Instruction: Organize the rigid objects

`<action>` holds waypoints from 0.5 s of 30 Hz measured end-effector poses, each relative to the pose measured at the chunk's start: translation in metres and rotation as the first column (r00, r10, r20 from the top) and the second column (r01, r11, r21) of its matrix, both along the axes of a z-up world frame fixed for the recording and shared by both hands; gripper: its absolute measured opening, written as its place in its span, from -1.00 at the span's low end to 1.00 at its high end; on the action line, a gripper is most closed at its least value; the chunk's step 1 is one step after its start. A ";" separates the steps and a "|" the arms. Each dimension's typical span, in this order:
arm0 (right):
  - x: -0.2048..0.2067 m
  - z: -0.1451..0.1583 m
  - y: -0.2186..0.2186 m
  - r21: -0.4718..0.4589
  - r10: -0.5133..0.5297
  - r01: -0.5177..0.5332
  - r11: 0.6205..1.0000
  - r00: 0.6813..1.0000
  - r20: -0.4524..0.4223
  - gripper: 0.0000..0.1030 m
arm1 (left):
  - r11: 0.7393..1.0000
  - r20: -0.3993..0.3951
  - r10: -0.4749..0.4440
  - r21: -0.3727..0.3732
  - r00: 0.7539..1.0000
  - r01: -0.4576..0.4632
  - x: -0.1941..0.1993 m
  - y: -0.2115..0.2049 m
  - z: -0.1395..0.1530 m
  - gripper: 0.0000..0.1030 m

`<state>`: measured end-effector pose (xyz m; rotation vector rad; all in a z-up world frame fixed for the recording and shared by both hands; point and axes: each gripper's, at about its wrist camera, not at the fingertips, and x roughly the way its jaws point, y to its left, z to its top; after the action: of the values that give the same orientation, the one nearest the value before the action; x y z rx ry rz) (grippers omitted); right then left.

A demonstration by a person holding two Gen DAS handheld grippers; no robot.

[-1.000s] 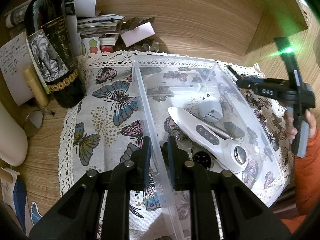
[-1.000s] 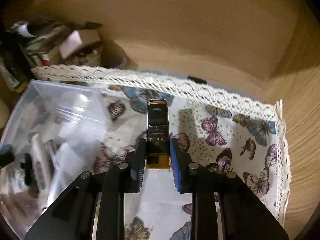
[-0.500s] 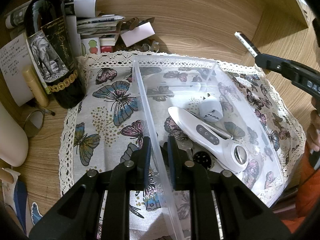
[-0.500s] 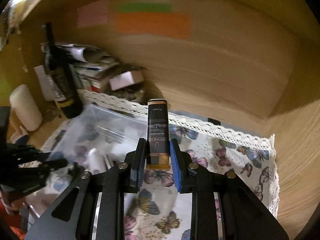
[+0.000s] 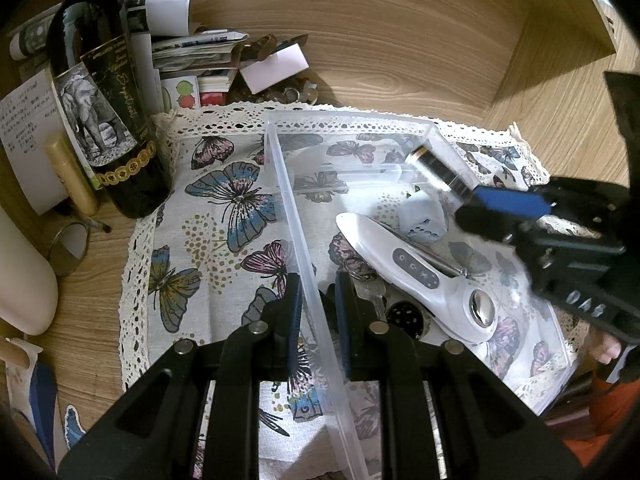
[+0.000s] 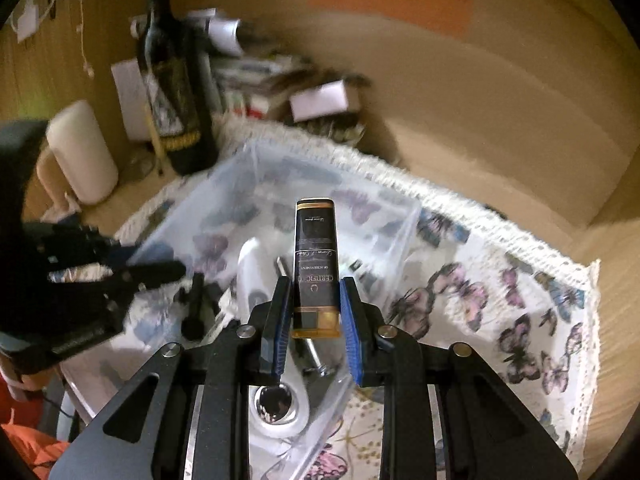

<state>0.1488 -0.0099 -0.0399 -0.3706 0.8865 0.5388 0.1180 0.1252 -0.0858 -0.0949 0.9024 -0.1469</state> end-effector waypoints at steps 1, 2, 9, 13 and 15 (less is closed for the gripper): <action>0.000 -0.003 0.001 -0.006 0.002 -0.002 1.000 1.000 -0.006 -0.58 | 1.000 -0.001 0.000 0.000 1.000 0.000 0.000 0.000 0.000 -0.69; 0.001 -0.007 0.002 -0.015 0.001 -0.001 1.000 1.000 -0.004 -0.58 | 1.000 -0.001 -0.001 0.000 1.000 0.001 0.000 0.001 0.000 -0.69; 0.006 -0.008 0.000 -0.011 0.008 -0.009 1.000 1.000 -0.022 -0.54 | 1.000 0.005 0.002 0.011 1.000 -0.002 0.000 0.001 0.004 -0.69; 0.002 0.002 -0.005 0.026 0.011 -0.011 1.000 1.000 -0.009 -0.37 | 1.000 0.023 0.009 0.028 1.000 -0.010 -0.004 0.000 0.012 -0.69; -0.001 0.009 -0.010 0.051 0.005 -0.006 0.999 1.000 0.007 -0.26 | 0.999 0.035 0.018 0.038 0.999 -0.019 -0.006 0.000 0.016 -0.69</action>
<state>0.1482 -0.0194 -0.0310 -0.3284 0.8637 0.5641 0.1117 0.1249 -0.0694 -0.0645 0.8695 -0.1137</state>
